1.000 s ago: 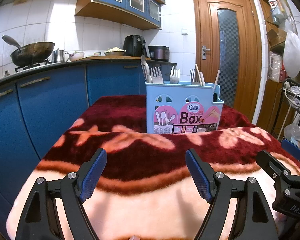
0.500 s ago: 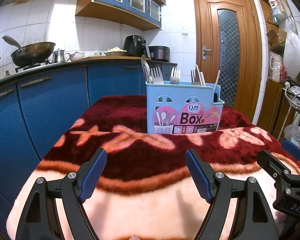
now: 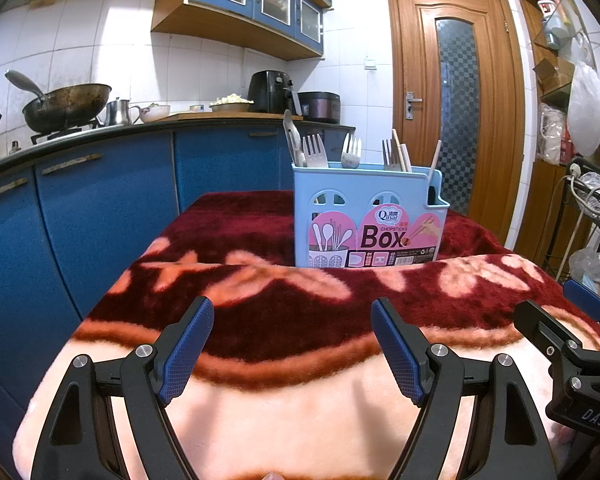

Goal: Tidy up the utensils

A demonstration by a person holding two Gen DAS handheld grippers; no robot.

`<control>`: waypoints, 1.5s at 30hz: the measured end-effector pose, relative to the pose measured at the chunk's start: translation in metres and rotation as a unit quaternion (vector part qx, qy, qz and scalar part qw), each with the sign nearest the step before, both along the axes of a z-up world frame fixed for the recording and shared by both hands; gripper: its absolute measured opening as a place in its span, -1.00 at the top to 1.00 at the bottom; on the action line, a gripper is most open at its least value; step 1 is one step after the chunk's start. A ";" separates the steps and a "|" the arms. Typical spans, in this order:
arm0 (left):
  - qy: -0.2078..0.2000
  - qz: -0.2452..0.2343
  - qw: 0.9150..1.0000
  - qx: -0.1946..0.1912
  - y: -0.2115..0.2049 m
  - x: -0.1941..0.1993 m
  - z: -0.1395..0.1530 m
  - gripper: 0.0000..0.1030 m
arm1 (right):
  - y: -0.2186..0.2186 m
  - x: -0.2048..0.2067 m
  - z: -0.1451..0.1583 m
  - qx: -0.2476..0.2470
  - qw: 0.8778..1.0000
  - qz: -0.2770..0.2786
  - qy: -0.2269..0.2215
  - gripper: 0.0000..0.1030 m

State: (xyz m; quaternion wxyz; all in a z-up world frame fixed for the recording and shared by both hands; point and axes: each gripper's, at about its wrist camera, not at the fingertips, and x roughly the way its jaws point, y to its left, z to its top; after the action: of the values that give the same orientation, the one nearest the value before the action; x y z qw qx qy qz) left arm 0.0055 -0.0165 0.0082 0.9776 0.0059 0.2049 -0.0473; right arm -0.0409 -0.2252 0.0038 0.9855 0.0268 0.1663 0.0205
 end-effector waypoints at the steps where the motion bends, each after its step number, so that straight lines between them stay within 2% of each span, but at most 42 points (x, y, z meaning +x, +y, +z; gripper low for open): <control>1: 0.000 0.000 1.000 0.000 0.000 0.000 0.000 -0.59 | 0.000 0.000 0.000 0.000 1.000 0.000 0.000 -1.00; 45: -0.003 0.007 1.000 0.001 -0.003 -0.003 0.001 -0.59 | 0.000 0.000 0.000 0.001 1.000 0.000 0.001 -1.00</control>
State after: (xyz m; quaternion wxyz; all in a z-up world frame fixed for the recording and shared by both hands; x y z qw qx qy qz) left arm 0.0026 -0.0193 0.0096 0.9785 0.0057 0.2021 -0.0405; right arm -0.0406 -0.2253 0.0043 0.9854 0.0276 0.1670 0.0204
